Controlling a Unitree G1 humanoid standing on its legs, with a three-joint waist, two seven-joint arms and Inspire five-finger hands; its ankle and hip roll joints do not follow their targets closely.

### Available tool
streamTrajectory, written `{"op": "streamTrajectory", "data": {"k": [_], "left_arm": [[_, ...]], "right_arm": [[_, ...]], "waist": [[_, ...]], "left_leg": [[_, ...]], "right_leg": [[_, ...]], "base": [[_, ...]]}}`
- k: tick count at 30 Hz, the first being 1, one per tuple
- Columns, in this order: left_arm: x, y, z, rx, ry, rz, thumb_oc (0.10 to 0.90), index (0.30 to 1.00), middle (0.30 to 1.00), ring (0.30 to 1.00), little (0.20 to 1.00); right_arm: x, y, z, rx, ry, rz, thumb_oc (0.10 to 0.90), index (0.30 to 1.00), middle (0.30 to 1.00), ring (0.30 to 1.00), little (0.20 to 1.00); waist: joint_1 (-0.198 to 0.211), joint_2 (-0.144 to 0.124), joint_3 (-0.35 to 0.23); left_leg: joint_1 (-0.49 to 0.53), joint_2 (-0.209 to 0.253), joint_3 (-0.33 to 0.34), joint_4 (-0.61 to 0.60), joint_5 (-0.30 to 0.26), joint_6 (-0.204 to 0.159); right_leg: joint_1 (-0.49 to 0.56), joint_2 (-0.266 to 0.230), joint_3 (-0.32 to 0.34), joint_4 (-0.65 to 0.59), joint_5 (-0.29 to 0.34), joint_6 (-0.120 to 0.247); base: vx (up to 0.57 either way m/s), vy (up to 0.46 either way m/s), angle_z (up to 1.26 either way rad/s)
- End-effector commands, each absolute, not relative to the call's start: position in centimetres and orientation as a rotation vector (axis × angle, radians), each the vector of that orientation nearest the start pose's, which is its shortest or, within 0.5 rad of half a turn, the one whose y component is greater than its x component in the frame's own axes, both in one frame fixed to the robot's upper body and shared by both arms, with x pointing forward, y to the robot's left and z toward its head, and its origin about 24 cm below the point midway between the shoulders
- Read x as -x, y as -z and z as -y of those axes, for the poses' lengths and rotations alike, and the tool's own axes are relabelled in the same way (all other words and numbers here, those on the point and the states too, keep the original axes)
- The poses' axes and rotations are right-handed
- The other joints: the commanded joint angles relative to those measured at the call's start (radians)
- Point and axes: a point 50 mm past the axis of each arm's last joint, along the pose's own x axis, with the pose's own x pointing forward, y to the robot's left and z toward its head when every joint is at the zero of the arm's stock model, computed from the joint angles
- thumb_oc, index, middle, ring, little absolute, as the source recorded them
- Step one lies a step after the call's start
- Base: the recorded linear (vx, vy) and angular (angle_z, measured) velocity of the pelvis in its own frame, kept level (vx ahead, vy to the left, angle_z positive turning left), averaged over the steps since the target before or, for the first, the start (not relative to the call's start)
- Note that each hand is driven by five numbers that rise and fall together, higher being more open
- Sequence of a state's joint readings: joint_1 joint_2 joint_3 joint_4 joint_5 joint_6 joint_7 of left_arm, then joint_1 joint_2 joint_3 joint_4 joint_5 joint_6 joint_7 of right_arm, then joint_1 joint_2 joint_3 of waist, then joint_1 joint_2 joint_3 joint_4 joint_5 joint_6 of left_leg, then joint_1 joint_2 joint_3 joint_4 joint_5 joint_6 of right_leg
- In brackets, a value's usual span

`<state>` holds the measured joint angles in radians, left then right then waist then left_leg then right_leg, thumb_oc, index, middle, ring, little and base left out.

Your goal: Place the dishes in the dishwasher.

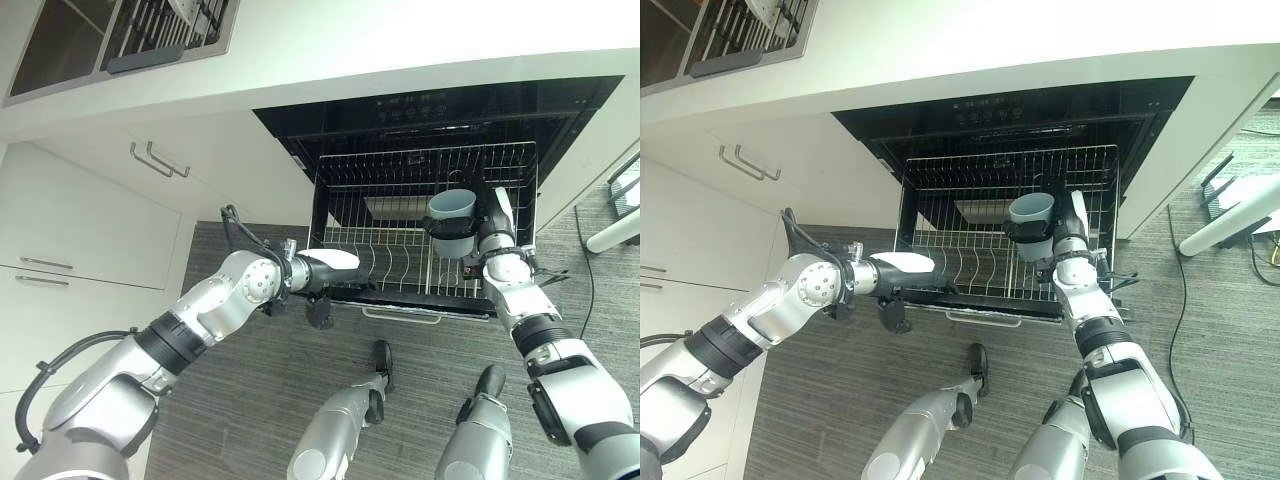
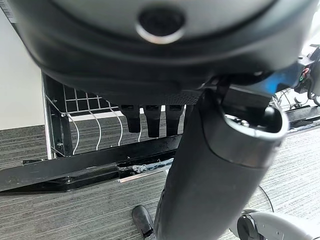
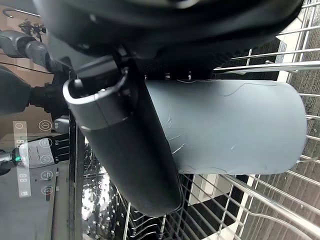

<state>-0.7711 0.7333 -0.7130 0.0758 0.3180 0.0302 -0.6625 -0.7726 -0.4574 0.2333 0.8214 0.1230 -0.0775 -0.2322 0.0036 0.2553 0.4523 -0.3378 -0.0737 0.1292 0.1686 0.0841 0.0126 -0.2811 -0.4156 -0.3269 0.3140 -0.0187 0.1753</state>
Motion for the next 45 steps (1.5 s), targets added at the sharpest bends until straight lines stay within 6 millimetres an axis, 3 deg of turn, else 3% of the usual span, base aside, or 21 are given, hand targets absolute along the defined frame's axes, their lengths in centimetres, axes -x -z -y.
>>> {"op": "streamTrajectory", "data": {"k": [1, 4, 7, 11, 15, 16, 20, 27, 31, 32, 35, 37, 42, 45], "left_arm": [[-32.3, -18.8, -11.0, -1.405, 0.91, 0.235, 0.8, 0.9, 0.9, 0.9, 0.9], [-32.2, -18.7, -11.0, -1.402, 0.913, 0.229, 0.8, 0.9, 0.9, 0.9, 0.9], [-32.1, -18.5, -11.1, -1.4, 0.91, 0.222, 0.8, 0.9, 0.9, 0.9, 0.9], [-32.2, -18.2, -11.1, -1.386, 0.903, 0.214, 0.8, 0.9, 0.9, 0.9, 0.9], [-32.2, -18.4, -10.9, -1.37, 0.896, 0.209, 0.8, 0.9, 0.9, 0.9, 0.9], [-32.2, -18.6, -10.9, -1.367, 0.894, 0.21, 0.8, 0.9, 0.9, 0.9, 0.9], [-32.4, -19.2, -10.7, -1.375, 0.909, 0.213, 0.8, 0.9, 0.9, 0.9, 0.9], [-32.4, -19.8, -10.4, -1.39, 0.917, 0.221, 0.8, 0.9, 0.9, 0.9, 0.9], [-32.3, -20.3, -10.0, -1.397, 0.918, 0.235, 0.8, 0.9, 0.9, 0.9, 0.9], [-32.3, -20.5, -10.0, -1.4, 0.918, 0.234, 0.8, 0.9, 0.9, 0.9, 0.9], [-32.1, -20.5, -10.1, -1.413, 0.916, 0.232, 0.8, 0.9, 0.9, 0.9, 0.9], [-31.9, -19.8, -10.9, -1.43, 0.896, 0.229, 0.8, 0.9, 0.9, 0.9, 0.9], [-31.6, -18.3, -11.6, -1.444, 0.898, 0.226, 0.8, 0.9, 0.9, 0.9, 0.9], [-31.6, -17.8, -11.8, -1.45, 0.894, 0.22, 0.8, 0.9, 0.9, 0.9, 0.9]], "right_arm": [[-37.9, -17.0, 27.2, 0.634, 0.407, 0.15, 0.8, 0.9, 0.9, 0.9, 0.9], [-37.7, -16.6, 27.4, 0.681, 0.418, 0.141, 0.8, 0.9, 0.9, 0.9, 0.9], [-37.4, -15.8, 27.7, 0.619, 0.449, 0.107, 0.8, 0.9, 0.9, 0.9, 0.9], [-37.1, -13.8, 27.7, 0.266, 0.481, 0.026, 0.8, 0.9, 0.9, 0.9, 0.9], [-36.5, -10.8, 27.4, -0.111, 0.489, -0.089, 0.8, 0.9, 0.9, 0.9, 0.9], [-36.2, -9.3, 27.0, -0.243, 0.475, -0.147, 0.8, 0.9, 0.9, 0.9, 0.9], [-36.2, -8.5, 26.9, -0.321, 0.506, -0.173, 0.8, 0.9, 0.9, 0.9, 0.9], [-36.5, -8.8, 26.6, -0.305, 0.509, -0.19, 0.8, 0.9, 0.9, 0.9, 0.9], [-36.7, -9.0, 26.7, -0.212, 0.519, -0.202, 0.8, 0.9, 0.9, 0.9, 0.9], [-36.7, -9.2, 26.8, -0.113, 0.533, -0.202, 0.8, 0.9, 0.9, 0.9, 0.9], [-36.9, -12.4, 28.0, 0.537, 0.594, -0.093, 0.8, 0.9, 0.9, 0.9, 0.9], [-36.7, -15.2, 29.0, 0.955, 0.603, -0.113, 0.8, 0.9, 0.9, 0.9, 0.9], [-36.3, -16.2, 30.1, 1.069, 0.599, -0.078, 0.8, 0.9, 0.9, 0.9, 0.9], [-36.4, -16.9, 29.7, 1.019, 0.591, -0.007, 0.8, 0.9, 0.9, 0.9, 0.9]], "waist": [[-0.027, 0.132, 0.053], [-0.03, 0.128, 0.051], [-0.033, 0.128, 0.052], [-0.045, 0.128, 0.053], [-0.058, 0.128, 0.054], [-0.06, 0.129, 0.053], [-0.052, 0.132, 0.05], [-0.043, 0.127, 0.047], [-0.034, 0.123, 0.045], [-0.033, 0.122, 0.046], [-0.031, 0.114, 0.052], [-0.031, 0.1, 0.059], [-0.027, 0.088, 0.059], [-0.027, 0.083, 0.06]], "left_leg": [[-0.041, 0.088, -0.012, 0.131, -0.208, -0.081], [-0.04, 0.09, -0.008, 0.131, -0.208, -0.08], [-0.04, 0.091, -0.006, 0.131, -0.209, -0.079], [-0.037, 0.093, 0.0, 0.131, -0.211, -0.08], [-0.031, 0.096, 0.007, 0.131, -0.216, -0.081], [-0.029, 0.096, 0.01, 0.131, -0.219, -0.08], [-0.031, 0.092, 0.005, 0.131, -0.22, -0.078], [-0.038, 0.088, -0.003, 0.131, -0.218, -0.077], [-0.043, 0.087, -0.004, 0.131, -0.215, -0.076], [-0.044, 0.088, -0.004, 0.131, -0.214, -0.076], [-0.05, 0.089, -0.007, 0.131, -0.21, -0.077], [-0.057, 0.092, -0.005, 0.131, -0.205, -0.079], [-0.056, 0.096, -0.002, 0.131, -0.206, -0.077], [-0.055, 0.097, -0.001, 0.131, -0.206, -0.077]], "right_leg": [[-0.007, 0.0, 0.115, 0.016, -0.065, 0.007], [-0.017, -0.003, 0.12, 0.026, -0.063, 0.008], [-0.023, -0.003, 0.125, 0.031, -0.062, 0.008], [-0.027, -0.002, 0.133, 0.03, -0.061, 0.008], [-0.025, -0.003, 0.139, 0.025, -0.061, 0.01], [-0.021, -0.004, 0.14, 0.02, -0.059, 0.012], [-0.02, -0.009, 0.136, 0.019, -0.054, 0.013], [-0.017, -0.005, 0.128, 0.008, -0.047, 0.01], [-0.015, -0.004, 0.12, 0.003, -0.041, 0.008], [-0.016, -0.003, 0.119, 0.004, -0.04, 0.006], [-0.021, 0.002, 0.118, 0.007, -0.036, 0.006], [-0.037, 0.007, 0.119, 0.019, -0.036, 0.006], [-0.042, 0.006, 0.114, 0.026, -0.036, 0.008], [-0.044, 0.005, 0.113, 0.03, -0.037, 0.01]], "base": [[0.02, 0.059, -0.07], [0.0, 0.009, 0.0], [0.0, 0.0, 0.0], [0.0, 0.0, 0.0], [0.01, 0.006, -0.01], [0.02, 0.01, -0.07], [-0.01, -0.018, -0.04], [-0.01, -0.016, 0.0], [-0.04, -0.036, 0.01], [-0.04, -0.028, 0.04], [-0.05, -0.033, 0.08], [-0.08, -0.043, 0.11], [-0.03, -0.023, 0.03], [0.0, -0.006, 0.01]]}}
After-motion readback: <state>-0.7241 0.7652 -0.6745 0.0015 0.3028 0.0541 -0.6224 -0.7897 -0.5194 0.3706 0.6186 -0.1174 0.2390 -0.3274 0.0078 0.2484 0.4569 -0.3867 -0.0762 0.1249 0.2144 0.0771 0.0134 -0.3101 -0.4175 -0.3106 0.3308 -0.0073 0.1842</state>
